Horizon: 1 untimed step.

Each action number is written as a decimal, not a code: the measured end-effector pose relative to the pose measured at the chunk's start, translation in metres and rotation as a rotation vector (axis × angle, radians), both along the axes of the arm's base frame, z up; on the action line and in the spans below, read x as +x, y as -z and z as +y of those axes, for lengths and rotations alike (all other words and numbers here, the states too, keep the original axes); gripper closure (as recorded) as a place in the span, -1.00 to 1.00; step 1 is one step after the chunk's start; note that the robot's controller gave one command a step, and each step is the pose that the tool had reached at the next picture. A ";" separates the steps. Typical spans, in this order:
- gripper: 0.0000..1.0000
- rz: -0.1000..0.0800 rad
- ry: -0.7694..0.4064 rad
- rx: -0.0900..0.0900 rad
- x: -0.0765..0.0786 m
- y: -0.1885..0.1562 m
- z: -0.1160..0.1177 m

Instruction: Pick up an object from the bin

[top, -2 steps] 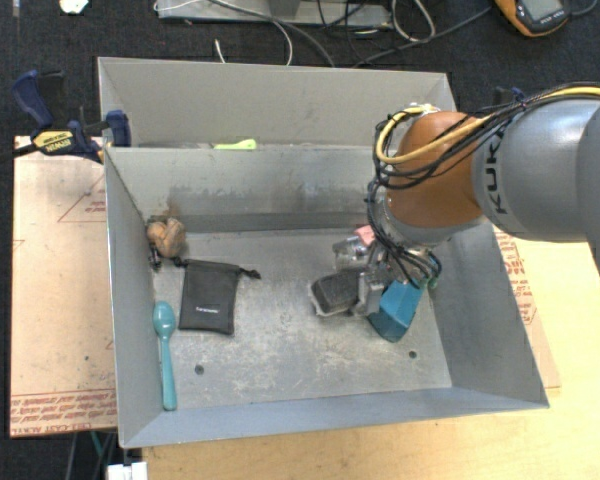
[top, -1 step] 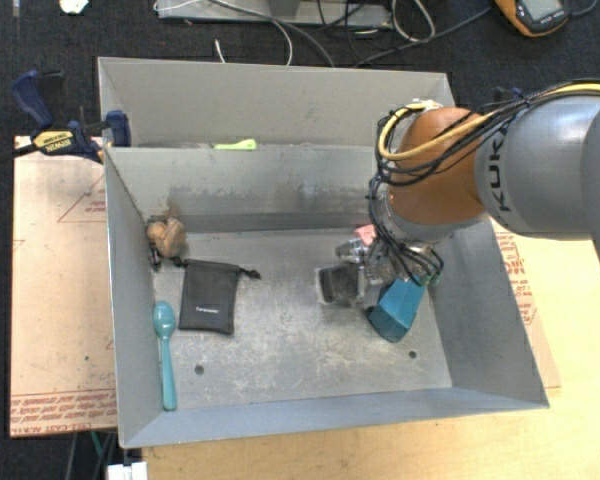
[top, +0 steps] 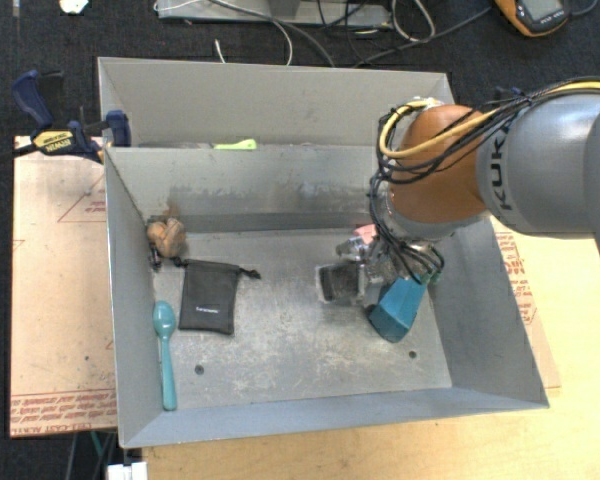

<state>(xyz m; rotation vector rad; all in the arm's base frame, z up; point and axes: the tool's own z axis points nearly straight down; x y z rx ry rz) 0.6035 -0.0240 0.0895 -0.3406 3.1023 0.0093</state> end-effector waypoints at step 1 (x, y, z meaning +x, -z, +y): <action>1.00 -0.001 0.001 0.001 0.000 -0.007 0.000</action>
Offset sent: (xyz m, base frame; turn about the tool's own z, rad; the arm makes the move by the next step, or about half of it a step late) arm -0.0001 0.0001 0.0153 0.0007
